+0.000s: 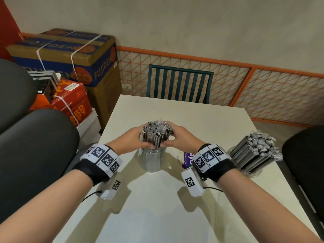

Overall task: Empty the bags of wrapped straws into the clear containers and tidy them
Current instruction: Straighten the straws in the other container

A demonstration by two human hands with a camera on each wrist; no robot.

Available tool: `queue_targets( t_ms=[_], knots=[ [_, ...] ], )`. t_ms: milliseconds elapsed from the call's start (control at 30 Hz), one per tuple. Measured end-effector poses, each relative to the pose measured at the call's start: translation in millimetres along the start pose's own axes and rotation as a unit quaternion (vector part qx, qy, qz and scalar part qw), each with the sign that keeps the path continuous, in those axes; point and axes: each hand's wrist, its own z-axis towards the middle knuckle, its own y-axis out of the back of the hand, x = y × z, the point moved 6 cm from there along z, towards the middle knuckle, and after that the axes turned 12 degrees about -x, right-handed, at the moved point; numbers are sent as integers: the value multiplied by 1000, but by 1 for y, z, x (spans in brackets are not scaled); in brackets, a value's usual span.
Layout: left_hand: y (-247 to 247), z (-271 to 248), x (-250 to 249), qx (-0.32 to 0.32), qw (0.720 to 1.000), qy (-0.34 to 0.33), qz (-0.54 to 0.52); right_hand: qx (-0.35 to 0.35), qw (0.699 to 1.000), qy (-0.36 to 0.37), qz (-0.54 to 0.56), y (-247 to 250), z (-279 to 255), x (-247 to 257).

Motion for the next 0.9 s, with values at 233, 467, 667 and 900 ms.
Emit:
queue_targets(
  t_ms=[233, 467, 667, 900],
  knots=[
    [2, 1, 7, -17, 999, 2, -48, -6, 999, -12, 52, -5, 0, -3],
    [9, 2, 7, -20, 996, -1, -84, -1, 998, -3, 63, 2, -4, -3],
    [-3, 5, -4, -4, 995, -6, -103, -26, 998, 36, -34, 2, -5, 7],
    [0, 7, -2, -1, 997, -9, -82, 46, 992, 34, -114, -4, -4, 2]
  ],
)
